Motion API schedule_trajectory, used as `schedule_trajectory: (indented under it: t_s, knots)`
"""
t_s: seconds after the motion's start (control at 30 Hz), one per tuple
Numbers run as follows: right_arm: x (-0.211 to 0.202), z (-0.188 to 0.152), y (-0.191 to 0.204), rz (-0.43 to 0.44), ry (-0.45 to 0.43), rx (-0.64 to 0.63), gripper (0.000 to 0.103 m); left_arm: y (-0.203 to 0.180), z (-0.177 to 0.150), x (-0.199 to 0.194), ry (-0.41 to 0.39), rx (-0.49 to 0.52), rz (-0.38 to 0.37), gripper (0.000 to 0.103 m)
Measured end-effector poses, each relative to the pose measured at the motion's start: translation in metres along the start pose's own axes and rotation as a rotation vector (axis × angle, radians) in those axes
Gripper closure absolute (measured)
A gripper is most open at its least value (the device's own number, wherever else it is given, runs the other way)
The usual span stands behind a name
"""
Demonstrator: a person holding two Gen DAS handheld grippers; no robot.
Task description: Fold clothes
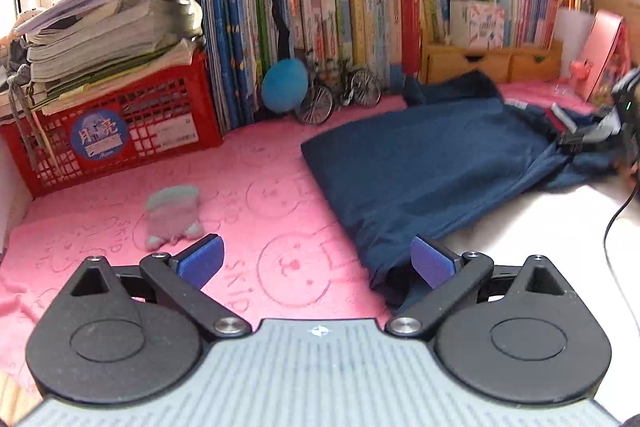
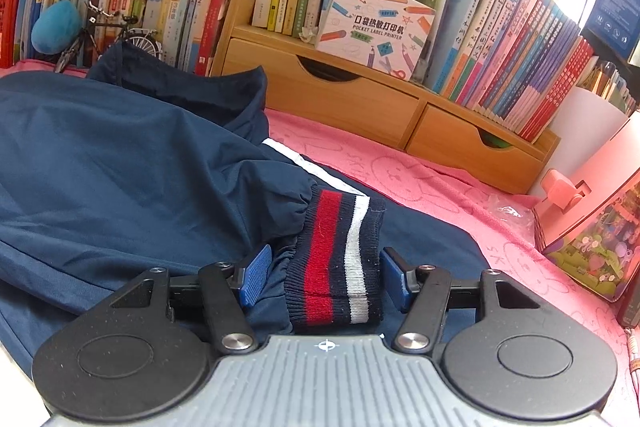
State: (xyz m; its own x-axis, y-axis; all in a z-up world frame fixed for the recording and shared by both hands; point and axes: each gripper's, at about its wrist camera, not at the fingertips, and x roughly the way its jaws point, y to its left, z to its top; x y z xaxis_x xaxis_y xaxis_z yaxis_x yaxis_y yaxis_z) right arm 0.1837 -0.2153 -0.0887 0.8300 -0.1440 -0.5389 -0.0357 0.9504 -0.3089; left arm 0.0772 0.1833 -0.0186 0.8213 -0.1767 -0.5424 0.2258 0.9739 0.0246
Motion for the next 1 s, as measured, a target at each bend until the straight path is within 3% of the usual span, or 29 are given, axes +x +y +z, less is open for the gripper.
schedule_trajectory:
  t_s: [0.07, 0.17, 0.33, 0.47, 0.63, 0.73, 0.77, 0.9, 1.0]
  knots:
    - [0.000, 0.000, 0.001, -0.002, 0.000, -0.002, 0.043, 0.001, 0.012, 0.003, -0.060, -0.080, 0.008, 0.000]
    - [-0.001, 0.000, 0.001, -0.004, -0.001, -0.005, 0.043, -0.020, 0.024, 0.036, -0.083, -0.101, 0.129, 0.000]
    - [-0.001, 0.001, 0.002, -0.004, -0.001, -0.007, 0.043, -0.070, 0.015, 0.082, -0.010, 0.085, 0.189, 0.002]
    - [-0.001, 0.001, 0.002, -0.002, -0.001, -0.006, 0.043, -0.078, -0.013, 0.093, 0.052, 0.225, 0.302, 0.002]
    - [0.000, 0.000, 0.000, 0.005, -0.001, 0.000, 0.040, -0.058, -0.029, 0.076, 0.050, 0.256, 0.376, 0.000]
    - [0.000, 0.000, 0.000, 0.007, -0.001, 0.001, 0.039, -0.048, -0.017, 0.071, 0.045, 0.205, 0.466, 0.001]
    - [0.000, 0.000, 0.000, 0.006, -0.001, 0.001, 0.039, -0.046, -0.009, 0.071, 0.023, 0.169, 0.466, 0.002]
    - [0.000, 0.000, -0.001, 0.007, -0.001, 0.000, 0.039, -0.046, 0.029, 0.080, -0.116, -0.011, 0.321, 0.001]
    - [0.000, 0.000, -0.001, 0.005, 0.000, 0.003, 0.037, -0.050, 0.050, 0.109, -0.113, -0.231, 0.157, 0.001]
